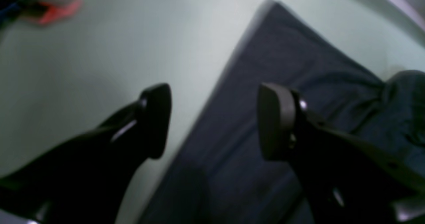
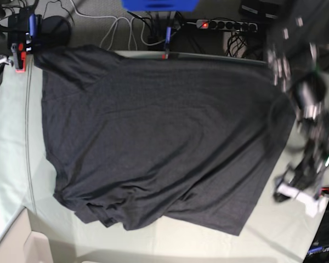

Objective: Layout the t-shirt on the table in an organized manner, then fold the t-shirt properly
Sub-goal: 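Release with the left gripper and grasp the shirt side further along, then drag the shirt side with the left gripper back toward its corner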

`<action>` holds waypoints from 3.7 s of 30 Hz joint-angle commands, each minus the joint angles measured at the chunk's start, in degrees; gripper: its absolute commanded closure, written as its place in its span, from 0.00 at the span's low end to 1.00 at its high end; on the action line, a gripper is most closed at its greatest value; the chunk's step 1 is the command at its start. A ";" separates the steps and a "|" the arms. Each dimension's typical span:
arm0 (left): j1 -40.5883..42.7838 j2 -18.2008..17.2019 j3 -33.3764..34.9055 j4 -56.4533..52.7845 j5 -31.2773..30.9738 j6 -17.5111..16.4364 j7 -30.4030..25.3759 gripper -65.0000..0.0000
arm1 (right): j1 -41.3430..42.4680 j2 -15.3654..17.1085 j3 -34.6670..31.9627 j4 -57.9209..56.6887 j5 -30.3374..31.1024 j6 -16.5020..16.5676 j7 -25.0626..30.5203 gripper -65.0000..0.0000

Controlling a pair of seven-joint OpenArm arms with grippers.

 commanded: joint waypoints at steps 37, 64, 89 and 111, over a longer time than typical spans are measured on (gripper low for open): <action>-4.00 -3.34 7.30 -34.73 7.97 16.11 -32.99 0.95 | -2.21 0.87 0.52 0.82 0.59 0.17 1.05 0.53; 9.80 -6.42 5.46 -9.93 -7.77 15.49 -24.81 1.00 | -1.24 0.69 -0.54 0.82 0.59 0.17 1.05 0.53; 26.15 -5.10 -1.93 22.68 -17.09 15.49 -2.57 0.19 | 2.27 2.62 -11.35 -0.77 -4.16 0.17 1.05 0.53; 46.55 3.25 -3.77 28.22 -17.17 15.32 -2.66 0.19 | 0.96 0.51 -11.00 -0.77 -6.71 0.17 1.23 0.53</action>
